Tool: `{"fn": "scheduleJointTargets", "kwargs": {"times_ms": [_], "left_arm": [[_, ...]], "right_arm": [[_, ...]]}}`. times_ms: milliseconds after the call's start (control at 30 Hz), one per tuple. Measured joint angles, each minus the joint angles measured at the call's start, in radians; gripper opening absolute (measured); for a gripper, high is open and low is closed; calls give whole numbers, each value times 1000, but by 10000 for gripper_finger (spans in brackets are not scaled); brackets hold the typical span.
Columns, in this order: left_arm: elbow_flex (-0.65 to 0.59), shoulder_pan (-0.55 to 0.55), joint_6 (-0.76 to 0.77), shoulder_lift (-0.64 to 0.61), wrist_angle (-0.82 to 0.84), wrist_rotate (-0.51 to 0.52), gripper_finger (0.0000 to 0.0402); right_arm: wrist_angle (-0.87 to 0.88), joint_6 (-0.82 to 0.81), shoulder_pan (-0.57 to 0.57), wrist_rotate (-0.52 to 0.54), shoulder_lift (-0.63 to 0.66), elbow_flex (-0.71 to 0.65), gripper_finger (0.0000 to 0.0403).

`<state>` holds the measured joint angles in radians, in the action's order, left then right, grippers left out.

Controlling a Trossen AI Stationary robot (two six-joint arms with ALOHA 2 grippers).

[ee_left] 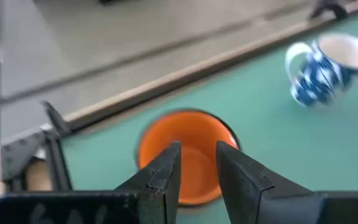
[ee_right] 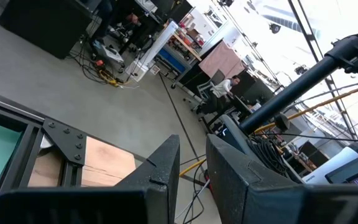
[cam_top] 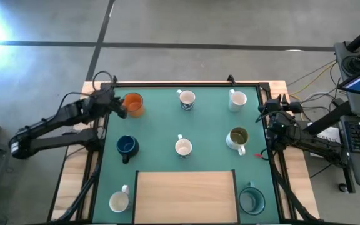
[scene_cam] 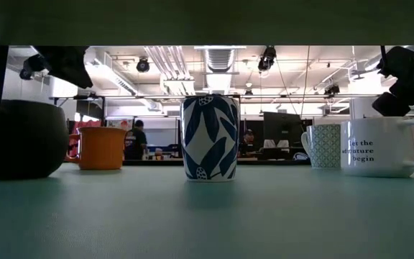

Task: Place coffee mugs
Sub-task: Put the orange mug on the shelf

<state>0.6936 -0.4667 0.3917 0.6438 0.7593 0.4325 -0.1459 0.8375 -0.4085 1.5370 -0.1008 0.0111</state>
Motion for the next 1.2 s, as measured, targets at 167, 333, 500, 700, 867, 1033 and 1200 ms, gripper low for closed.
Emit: {"fn": "scheduleJointTargets", "kwargs": {"times_ms": [167,333,500,700,867,1033,1200], "left_arm": [[88,0,47,129,82,-100,82],[137,0,86,251,161,-167,82],[154,-2,144,352,200,-220,88],[166,-3,152,423,209,-227,124],[177,-7,93,454,211,-227,154],[185,-24,-10,491,210,-227,166],[218,-38,-163,562,225,-227,166]], "right_arm": [[0,0,0,0,0,0,68],[0,0,0,0,0,0,68],[0,0,0,0,0,0,68],[0,0,0,0,0,0,68],[0,0,0,0,0,0,68],[0,0,0,0,0,0,68],[0,0,0,0,0,0,68]]}}
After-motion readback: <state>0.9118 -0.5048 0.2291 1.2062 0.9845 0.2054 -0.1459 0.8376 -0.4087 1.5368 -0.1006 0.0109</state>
